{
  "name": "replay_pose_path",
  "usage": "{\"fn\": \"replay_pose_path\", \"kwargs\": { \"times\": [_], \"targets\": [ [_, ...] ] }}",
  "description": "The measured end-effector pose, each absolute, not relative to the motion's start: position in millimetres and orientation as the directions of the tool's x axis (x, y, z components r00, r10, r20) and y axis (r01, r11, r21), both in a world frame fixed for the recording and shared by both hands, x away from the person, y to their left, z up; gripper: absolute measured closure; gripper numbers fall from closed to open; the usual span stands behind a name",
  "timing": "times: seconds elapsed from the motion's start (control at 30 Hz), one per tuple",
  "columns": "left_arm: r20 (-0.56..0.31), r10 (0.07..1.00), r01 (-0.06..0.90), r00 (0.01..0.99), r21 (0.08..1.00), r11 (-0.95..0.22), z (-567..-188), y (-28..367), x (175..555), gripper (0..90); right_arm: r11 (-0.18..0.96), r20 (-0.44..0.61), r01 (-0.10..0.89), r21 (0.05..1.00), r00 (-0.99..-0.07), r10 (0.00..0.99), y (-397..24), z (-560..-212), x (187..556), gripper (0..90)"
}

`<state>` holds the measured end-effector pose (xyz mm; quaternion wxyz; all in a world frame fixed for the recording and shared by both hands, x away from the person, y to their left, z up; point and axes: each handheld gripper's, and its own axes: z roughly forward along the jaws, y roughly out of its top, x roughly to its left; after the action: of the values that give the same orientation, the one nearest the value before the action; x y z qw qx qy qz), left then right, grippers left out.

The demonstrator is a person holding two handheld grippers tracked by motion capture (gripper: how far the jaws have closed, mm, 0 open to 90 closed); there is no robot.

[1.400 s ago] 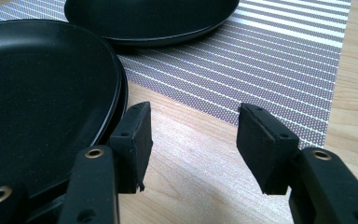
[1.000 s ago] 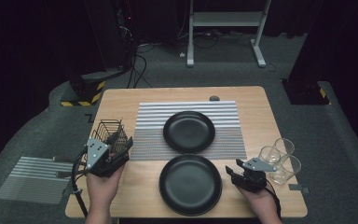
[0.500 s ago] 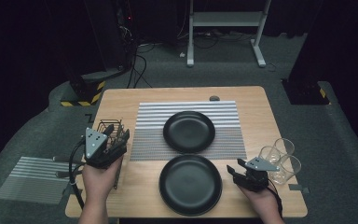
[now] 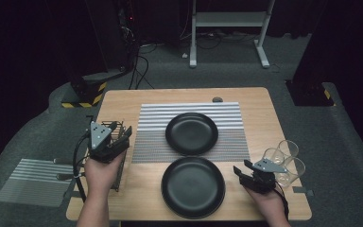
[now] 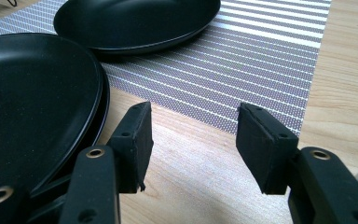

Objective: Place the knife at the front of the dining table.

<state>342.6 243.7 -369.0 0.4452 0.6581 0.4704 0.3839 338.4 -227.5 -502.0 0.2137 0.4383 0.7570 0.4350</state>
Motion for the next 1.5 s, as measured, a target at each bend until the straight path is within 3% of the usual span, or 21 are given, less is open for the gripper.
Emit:
{"fn": "replay_pose_path", "kwargs": {
  "times": [0.2, 0.47, 0.73, 0.8, 0.93, 1.5],
  "targets": [
    [0.104, 0.959, 0.268, 0.263, 0.947, -0.176, -369, 240, 345, 49.0, 0.241, 0.057, 0.480, 0.844, -0.527, 0.848, -227, -502, 338, 45.7],
    [0.135, 0.954, 0.264, 0.267, 0.942, -0.207, -372, 239, 346, 62.0, 0.244, 0.054, 0.479, 0.843, -0.527, 0.848, -227, -503, 338, 45.7],
    [0.173, 0.950, 0.282, 0.261, 0.927, -0.247, -377, 234, 349, 65.1, 0.242, 0.057, 0.481, 0.843, -0.526, 0.848, -228, -503, 339, 45.7],
    [0.166, 0.955, 0.281, 0.247, 0.931, -0.234, -377, 233, 349, 70.6, 0.243, 0.056, 0.478, 0.844, -0.529, 0.847, -228, -503, 339, 45.7],
    [0.194, 0.949, 0.278, 0.249, 0.924, -0.262, -376, 233, 349, 72.2, 0.238, 0.058, 0.479, 0.845, -0.525, 0.849, -229, -502, 339, 45.7],
    [0.148, 0.963, 0.265, 0.225, 0.942, -0.207, -369, 256, 346, 74.9, 0.249, 0.046, 0.472, 0.846, -0.530, 0.847, -231, -503, 339, 45.8]
  ]
}}
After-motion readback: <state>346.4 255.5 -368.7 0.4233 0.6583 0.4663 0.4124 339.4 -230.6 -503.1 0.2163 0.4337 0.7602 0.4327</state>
